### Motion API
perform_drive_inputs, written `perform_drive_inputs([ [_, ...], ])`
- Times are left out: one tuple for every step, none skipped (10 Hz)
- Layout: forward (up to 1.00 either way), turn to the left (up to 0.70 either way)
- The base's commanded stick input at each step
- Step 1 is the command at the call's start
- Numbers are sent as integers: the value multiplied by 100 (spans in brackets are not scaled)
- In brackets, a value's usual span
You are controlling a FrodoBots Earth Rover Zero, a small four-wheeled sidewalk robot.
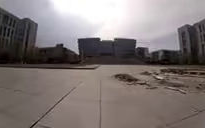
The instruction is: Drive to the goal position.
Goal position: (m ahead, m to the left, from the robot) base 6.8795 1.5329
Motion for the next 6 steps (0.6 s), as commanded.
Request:
perform_drive_inputs([
  [100, 0],
  [100, 0],
  [100, 0],
  [100, 0],
  [100, 0],
  [100, 0],
])
